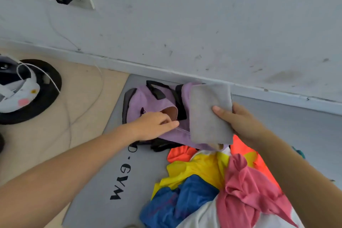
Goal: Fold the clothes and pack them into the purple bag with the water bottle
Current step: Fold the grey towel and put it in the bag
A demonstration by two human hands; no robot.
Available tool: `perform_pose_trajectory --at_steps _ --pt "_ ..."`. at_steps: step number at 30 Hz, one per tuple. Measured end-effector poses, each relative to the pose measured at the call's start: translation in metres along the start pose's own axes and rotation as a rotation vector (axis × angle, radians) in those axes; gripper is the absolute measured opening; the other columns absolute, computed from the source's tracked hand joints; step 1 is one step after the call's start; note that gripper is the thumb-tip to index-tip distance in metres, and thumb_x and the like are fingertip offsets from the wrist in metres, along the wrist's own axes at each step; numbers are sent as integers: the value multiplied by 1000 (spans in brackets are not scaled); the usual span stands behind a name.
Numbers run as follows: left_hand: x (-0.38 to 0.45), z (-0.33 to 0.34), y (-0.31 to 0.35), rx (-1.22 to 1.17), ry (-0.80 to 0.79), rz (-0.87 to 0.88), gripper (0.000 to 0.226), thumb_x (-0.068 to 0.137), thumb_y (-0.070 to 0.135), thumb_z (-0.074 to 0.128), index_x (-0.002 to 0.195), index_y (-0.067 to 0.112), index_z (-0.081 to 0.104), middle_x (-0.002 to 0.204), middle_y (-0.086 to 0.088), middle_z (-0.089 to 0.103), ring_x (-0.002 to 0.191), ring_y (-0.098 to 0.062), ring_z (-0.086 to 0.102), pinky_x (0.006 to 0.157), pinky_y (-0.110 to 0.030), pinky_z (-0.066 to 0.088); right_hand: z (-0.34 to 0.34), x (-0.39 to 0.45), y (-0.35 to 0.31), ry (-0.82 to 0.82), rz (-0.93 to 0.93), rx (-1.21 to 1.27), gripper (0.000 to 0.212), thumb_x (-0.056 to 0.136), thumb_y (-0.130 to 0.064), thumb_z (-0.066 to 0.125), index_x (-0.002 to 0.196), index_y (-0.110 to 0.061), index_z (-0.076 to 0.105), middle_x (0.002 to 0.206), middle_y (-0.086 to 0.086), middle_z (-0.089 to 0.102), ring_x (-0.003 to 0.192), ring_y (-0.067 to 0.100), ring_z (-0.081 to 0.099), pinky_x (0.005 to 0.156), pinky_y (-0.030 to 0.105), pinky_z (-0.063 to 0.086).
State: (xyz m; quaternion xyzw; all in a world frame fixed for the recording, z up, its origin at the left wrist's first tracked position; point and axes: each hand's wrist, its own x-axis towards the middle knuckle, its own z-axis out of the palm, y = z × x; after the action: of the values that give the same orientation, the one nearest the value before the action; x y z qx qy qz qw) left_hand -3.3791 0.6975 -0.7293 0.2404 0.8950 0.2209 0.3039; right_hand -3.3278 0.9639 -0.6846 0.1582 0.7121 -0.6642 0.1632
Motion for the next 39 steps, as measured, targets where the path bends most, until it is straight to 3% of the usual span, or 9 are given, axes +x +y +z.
perform_pose_trajectory --at_steps 7,12,16,18,24,28,33,36,39 --pt "-3 10 -34 590 111 -163 101 74 83 -7 96 17 67 99 -5 72 91 -23 60 100 -43 28 17 49 43 -42 87 -604 21 89 -35 67 102 -19 65 100 1 69 97 24 64 84 34 49" --pt "2 9 -44 347 234 -163 102 80 84 18 154 14 6 161 -8 24 138 -26 40 115 -49 24 23 50 43 162 -60 -717 26 89 -35 67 99 -12 60 90 2 64 89 27 60 71 32 41" --pt "9 -1 -50 272 302 -110 103 80 83 19 156 17 -4 165 -5 -1 150 -20 12 119 -47 20 37 44 27 -199 4 -486 17 83 -39 73 92 -25 68 82 -10 74 74 3 69 62 16 51" --pt "11 -5 -51 237 348 -76 100 82 80 22 156 18 -6 165 -3 -8 151 -17 2 119 -47 20 45 52 28 -279 151 -547 24 83 -41 72 98 -24 70 89 -6 74 82 11 71 74 25 56" --pt "13 -7 -50 271 454 -69 85 90 68 36 157 26 4 163 -7 -15 150 -25 11 118 -45 22 50 68 30 23 29 -858 29 91 -41 61 106 -16 61 103 6 66 95 28 59 77 33 43" --pt "15 -10 -47 303 501 -148 73 91 65 41 154 32 24 163 -13 0 111 -33 59 95 -36 45 25 71 21 297 -119 -981 26 92 -38 58 79 -21 42 92 6 53 94 33 54 67 33 28" --pt "22 -18 -39 388 602 -168 69 89 63 45 148 27 40 160 -15 13 80 -29 66 67 -30 45 4 82 12 439 -189 -995 24 93 -35 56 86 -19 40 107 16 53 94 37 53 68 34 29" --pt "30 -25 -40 350 569 -225 68 87 66 45 145 31 39 163 -10 3 103 -28 63 71 -31 43 7 83 6 570 -260 -985 21 94 -34 56 95 -14 48 104 15 47 85 39 52 65 36 33" --pt "40 -30 -46 256 405 -252 79 87 72 39 152 31 24 165 6 1 141 -21 36 99 -38 40 16 84 -4 668 -332 -923 24 94 -32 55 105 -11 52 96 6 38 71 32 42 62 35 30"
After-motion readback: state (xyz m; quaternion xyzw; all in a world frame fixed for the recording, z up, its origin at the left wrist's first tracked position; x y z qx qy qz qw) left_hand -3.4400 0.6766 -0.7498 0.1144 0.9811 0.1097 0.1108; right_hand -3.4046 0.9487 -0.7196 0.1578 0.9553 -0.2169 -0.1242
